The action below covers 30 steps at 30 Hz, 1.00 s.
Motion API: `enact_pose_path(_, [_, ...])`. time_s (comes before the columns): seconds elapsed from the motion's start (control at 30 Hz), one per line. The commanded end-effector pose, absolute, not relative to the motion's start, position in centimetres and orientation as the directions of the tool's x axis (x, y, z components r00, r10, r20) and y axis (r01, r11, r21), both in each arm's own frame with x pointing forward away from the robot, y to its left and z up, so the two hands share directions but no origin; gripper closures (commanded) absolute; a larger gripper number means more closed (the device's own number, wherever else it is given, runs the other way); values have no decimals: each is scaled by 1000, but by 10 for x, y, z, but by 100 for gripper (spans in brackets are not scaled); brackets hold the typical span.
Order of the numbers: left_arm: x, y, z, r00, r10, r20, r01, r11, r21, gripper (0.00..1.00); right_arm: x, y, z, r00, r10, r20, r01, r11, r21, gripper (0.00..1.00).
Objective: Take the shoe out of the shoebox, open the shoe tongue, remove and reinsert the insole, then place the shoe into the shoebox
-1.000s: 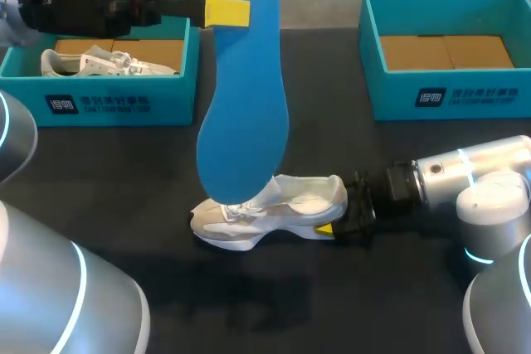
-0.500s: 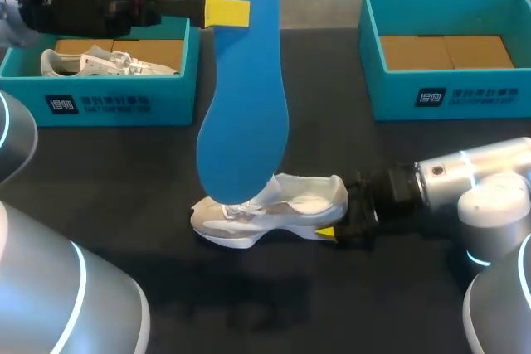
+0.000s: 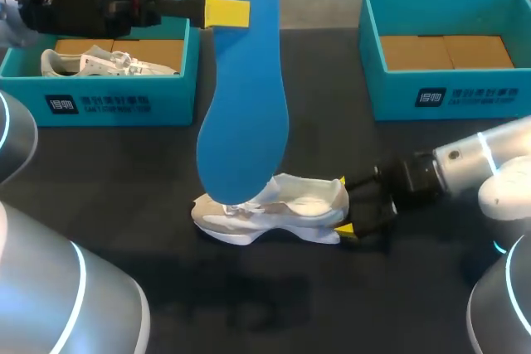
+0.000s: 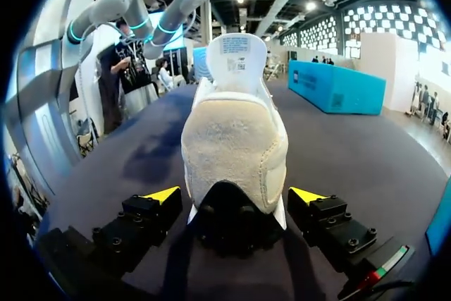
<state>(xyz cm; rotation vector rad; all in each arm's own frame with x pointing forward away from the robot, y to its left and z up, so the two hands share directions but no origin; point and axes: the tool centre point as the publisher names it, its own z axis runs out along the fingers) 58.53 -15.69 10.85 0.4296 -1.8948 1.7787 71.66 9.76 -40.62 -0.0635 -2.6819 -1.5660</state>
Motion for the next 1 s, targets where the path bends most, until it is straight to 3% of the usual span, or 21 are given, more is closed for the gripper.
enact_pose_path(0.03, [586, -158, 108, -824, 107, 557, -548, 98, -831, 100, 720, 89, -394, -997, 16, 71, 66, 593, 802, 0])
enact_pose_path(0.47, [586, -158, 108, -824, 107, 557, -548, 98, -831, 100, 719, 74, -361, -990, 88, 112, 135, 825, 549, 0])
enact_pose_path(1.0, [586, -158, 108, -824, 107, 557, -548, 98, -831, 100, 722, 85, -341, -980, 171, 102, 190, 956, 222, 0])
